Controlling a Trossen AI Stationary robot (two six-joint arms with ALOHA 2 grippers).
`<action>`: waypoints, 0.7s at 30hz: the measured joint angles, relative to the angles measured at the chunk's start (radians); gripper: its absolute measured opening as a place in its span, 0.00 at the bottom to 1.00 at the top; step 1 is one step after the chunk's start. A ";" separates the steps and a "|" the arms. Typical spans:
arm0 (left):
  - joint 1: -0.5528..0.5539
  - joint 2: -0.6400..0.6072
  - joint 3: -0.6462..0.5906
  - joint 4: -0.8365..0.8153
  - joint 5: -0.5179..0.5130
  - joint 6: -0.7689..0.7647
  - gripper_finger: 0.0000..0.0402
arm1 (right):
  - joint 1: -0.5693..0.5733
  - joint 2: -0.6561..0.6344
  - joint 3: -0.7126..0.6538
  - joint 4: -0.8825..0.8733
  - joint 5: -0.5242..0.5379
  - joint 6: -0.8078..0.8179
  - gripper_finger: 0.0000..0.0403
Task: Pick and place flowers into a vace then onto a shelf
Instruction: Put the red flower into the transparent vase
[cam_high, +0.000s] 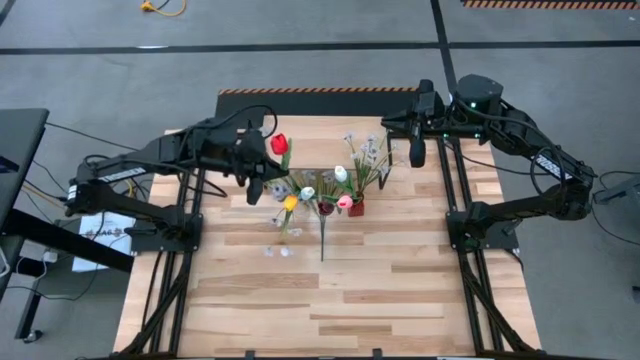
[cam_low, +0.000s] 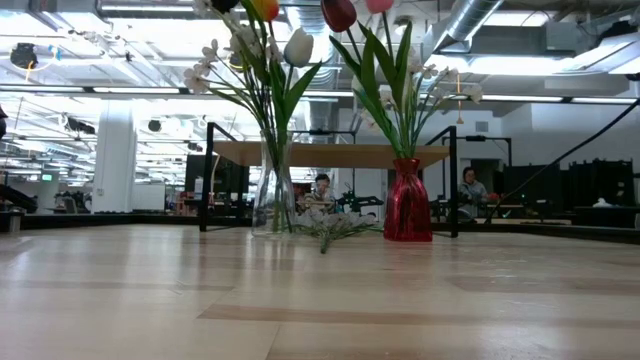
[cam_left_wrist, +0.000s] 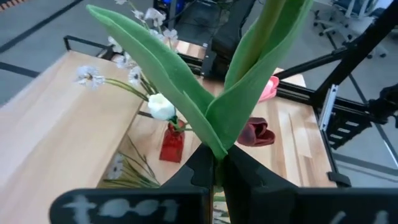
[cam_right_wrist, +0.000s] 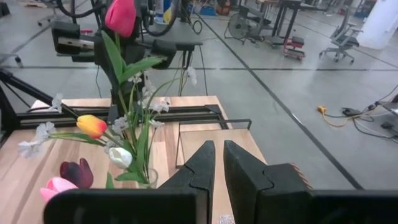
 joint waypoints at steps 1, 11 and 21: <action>0.000 0.005 0.000 -0.001 0.005 0.000 0.00 | 0.000 0.000 0.000 0.000 0.000 -0.002 0.07; -0.004 0.021 -0.001 0.026 0.026 0.025 0.00 | 0.000 0.000 0.000 0.001 0.000 -0.006 0.07; -0.004 0.021 -0.001 0.044 0.026 0.057 0.00 | 0.000 0.000 0.000 0.002 0.000 -0.006 0.07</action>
